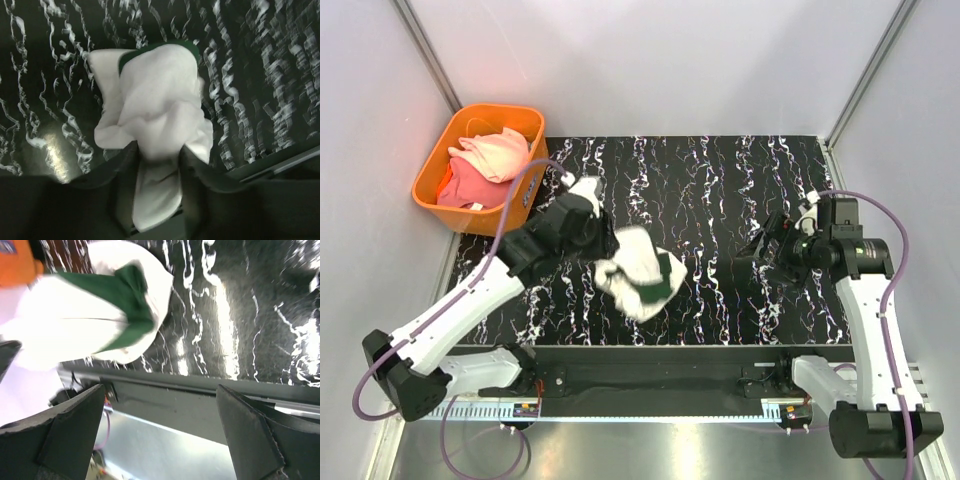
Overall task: Fold and stack the t-shirts
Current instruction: Move the tshirt to the center of the board, then flatten the tshirt out
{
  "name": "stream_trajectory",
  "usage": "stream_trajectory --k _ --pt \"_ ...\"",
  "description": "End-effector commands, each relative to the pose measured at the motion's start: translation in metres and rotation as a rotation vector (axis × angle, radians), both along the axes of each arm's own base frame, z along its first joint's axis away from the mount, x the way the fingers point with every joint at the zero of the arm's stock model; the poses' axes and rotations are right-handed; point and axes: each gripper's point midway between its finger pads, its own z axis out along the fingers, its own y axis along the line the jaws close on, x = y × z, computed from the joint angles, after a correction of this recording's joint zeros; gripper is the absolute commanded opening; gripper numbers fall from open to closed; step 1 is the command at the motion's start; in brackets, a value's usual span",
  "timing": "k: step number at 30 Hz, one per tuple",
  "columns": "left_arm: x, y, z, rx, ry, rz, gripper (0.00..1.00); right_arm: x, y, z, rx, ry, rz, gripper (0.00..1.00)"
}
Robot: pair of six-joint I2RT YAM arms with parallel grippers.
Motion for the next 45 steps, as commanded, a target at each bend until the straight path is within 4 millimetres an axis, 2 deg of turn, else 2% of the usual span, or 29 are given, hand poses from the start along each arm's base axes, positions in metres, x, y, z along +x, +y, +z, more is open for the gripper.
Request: stream_trajectory --k 1,2,3,5,6,9,10,12,13,14,15,16,18,20,21,22,24,25,28,30,33,37,41,42,43,44,45 --pt "-0.003 0.017 0.010 -0.025 -0.082 0.060 0.53 -0.007 0.015 -0.012 0.031 0.041 0.116 1.00" --pt "-0.004 0.024 0.009 -0.012 -0.094 0.076 0.73 -0.004 0.014 -0.013 0.017 0.044 0.108 1.00" --pt "-0.009 0.031 0.013 -0.019 -0.116 0.084 0.84 -0.001 0.012 -0.014 0.003 0.038 0.102 1.00" --pt "-0.013 0.042 0.009 0.003 -0.131 0.109 0.98 0.005 0.014 -0.018 -0.015 0.039 0.102 1.00" --pt "-0.016 0.049 0.013 -0.004 -0.146 0.120 0.99 0.008 0.016 -0.019 -0.015 0.047 0.092 1.00" --pt "-0.022 0.059 0.010 -0.018 -0.165 0.147 0.99 0.022 0.039 -0.024 -0.041 0.044 0.130 1.00" --pt "-0.022 0.063 0.009 -0.036 -0.162 0.185 0.99 0.029 0.043 -0.030 -0.097 0.044 0.129 1.00" --pt "-0.025 0.072 0.006 -0.059 -0.166 0.237 0.99 0.026 0.069 -0.034 -0.132 0.035 0.193 1.00" --pt "-0.027 0.072 0.004 -0.076 -0.161 0.244 0.99 0.035 0.079 -0.038 -0.148 0.012 0.203 1.00" --pt "-0.030 0.070 0.003 -0.100 -0.155 0.240 0.99 0.028 0.100 -0.040 -0.147 -0.008 0.268 1.00" --pt "-0.032 0.069 0.005 -0.121 -0.168 0.227 0.99 0.035 0.117 -0.037 -0.129 -0.053 0.290 0.97" --pt "-0.033 0.069 -0.007 -0.101 -0.150 0.216 0.99 0.037 0.129 -0.051 -0.148 -0.036 0.315 0.92" --pt "-0.038 0.064 -0.021 -0.079 -0.106 0.166 0.98 0.030 0.164 -0.062 -0.147 -0.063 0.399 0.87" --pt "-0.043 0.057 -0.029 -0.061 -0.075 0.104 0.94 0.030 0.182 -0.088 -0.216 -0.049 0.446 0.86" --pt "-0.044 0.055 -0.036 -0.043 -0.051 0.091 0.94 0.021 0.198 -0.093 -0.237 -0.074 0.512 0.86" --pt "-0.045 0.055 -0.038 -0.036 -0.040 0.087 0.94 0.023 0.204 -0.108 -0.277 -0.062 0.531 0.85" --pt "-0.047 0.055 -0.049 -0.017 -0.009 0.078 0.93 0.019 0.217 -0.121 -0.284 -0.059 0.587 0.83" --pt "-0.047 0.056 -0.051 -0.013 -0.002 0.082 0.93 0.011 0.223 -0.136 -0.291 -0.025 0.621 0.82" --pt "-0.047 0.057 -0.063 -0.001 0.037 0.073 0.94 0.004 0.229 -0.150 -0.278 0.005 0.651 0.75" --pt "-0.047 0.055 -0.075 0.018 0.089 0.058 0.98 0.005 0.228 -0.152 -0.274 -0.002 0.639 0.73" --pt "-0.039 0.055 -0.087 0.060 0.133 0.046 0.99 0.008 0.222 -0.152 -0.302 -0.025 0.636 0.73" --pt "-0.020 0.047 -0.087 0.141 0.120 -0.022 0.99 0.026 0.210 -0.132 -0.337 -0.101 0.575 0.76" --pt "0.003 0.035 -0.090 0.205 0.138 -0.058 0.96 0.051 0.183 -0.131 -0.386 -0.067 0.511 0.79" --pt "0.008 0.031 -0.101 0.229 0.169 -0.067 0.95 0.061 0.172 -0.132 -0.389 -0.057 0.484 0.79" --pt "0.015 0.025 -0.096 0.233 0.157 -0.076 0.95 0.063 0.171 -0.131 -0.369 -0.050 0.482 0.78" --pt "0.019 0.021 -0.107 0.260 0.188 -0.083 0.94 0.066 0.170 -0.130 -0.361 -0.050 0.484 0.76" --pt "0.022 0.018 -0.109 0.269 0.191 -0.088 0.93 0.070 0.167 -0.129 -0.355 -0.048 0.480 0.75"
